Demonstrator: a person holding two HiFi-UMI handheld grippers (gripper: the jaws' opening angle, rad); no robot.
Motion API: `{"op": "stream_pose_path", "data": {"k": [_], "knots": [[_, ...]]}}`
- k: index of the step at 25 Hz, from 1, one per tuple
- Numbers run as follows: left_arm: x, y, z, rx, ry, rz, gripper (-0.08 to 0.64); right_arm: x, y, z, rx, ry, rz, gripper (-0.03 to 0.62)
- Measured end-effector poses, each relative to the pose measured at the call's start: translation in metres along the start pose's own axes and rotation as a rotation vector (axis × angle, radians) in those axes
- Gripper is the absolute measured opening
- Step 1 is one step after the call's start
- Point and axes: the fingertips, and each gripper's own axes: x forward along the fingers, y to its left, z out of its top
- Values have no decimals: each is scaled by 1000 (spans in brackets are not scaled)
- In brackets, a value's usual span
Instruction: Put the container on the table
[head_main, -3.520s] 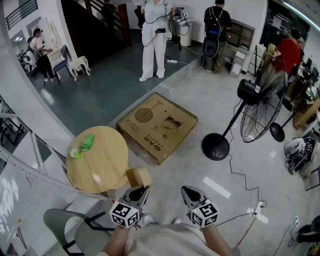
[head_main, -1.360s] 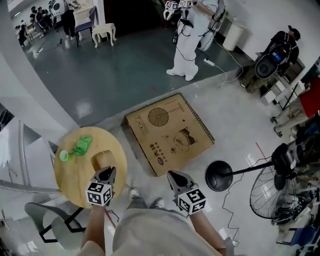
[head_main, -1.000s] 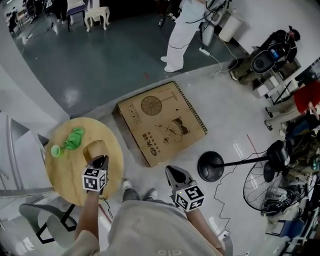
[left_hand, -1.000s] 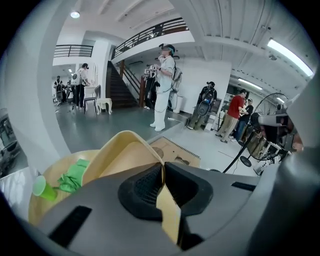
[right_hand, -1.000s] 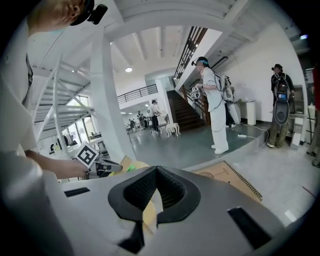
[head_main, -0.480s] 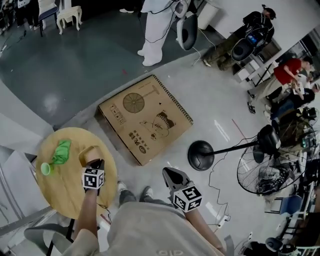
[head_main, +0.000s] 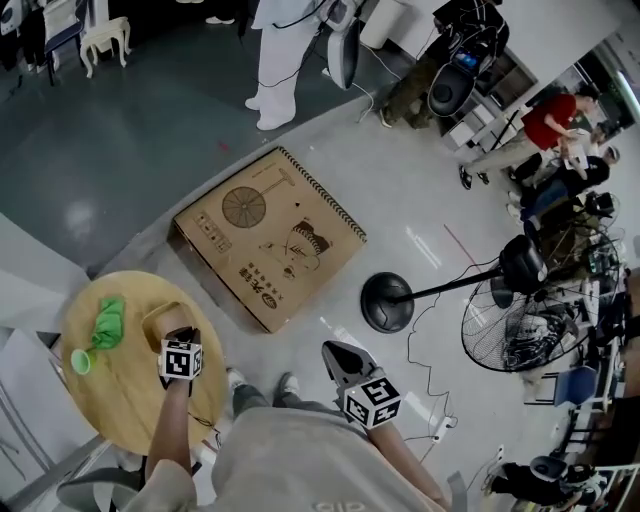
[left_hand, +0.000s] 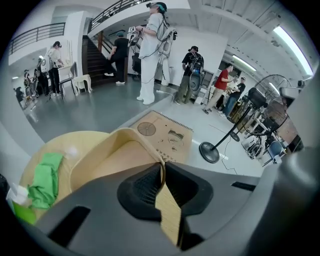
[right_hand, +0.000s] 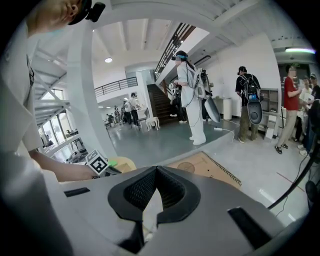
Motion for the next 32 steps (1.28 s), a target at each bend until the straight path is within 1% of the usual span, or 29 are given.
{"op": "stream_pose_path", "data": {"k": [4,5,6,7,9,13,18,19,22,24,28,32], "knots": [[6,2,-3,5,20,5,39,-1,0,-1,0,4,-5,25],[6,2,-3,3,24,8,59,-1,-1,-1,1,5,-5,25],[7,3,-3,1,27,10,99,-2,-1,-1,2,6,-4,25],[7,3,-4,0,30,12,120,-2,-1,-1,3,7,-3,25],[6,3,-3,3,30,18,141,-2,-2,-1,5,7,2,25],[-3,1,0,-6,10,33,153,1,0,-1,-1,4,23,25],[-26,-1,10,-23,-45,57,152,11,11,4,-22,-7,79,25],[-33,-3,14,-25,-61,63,144,14,15,6,-27,-10,95,25],[-60,-7,28,-33,-125,84,62,23,27,14,-47,-19,154,25],[-80,-12,39,-36,-169,99,30,27,37,20,-59,-23,194,25],[-125,-25,60,-40,-245,133,17,35,58,33,-84,-38,281,25],[-156,-37,70,-29,-325,146,17,46,82,44,-117,-58,366,25]]}}
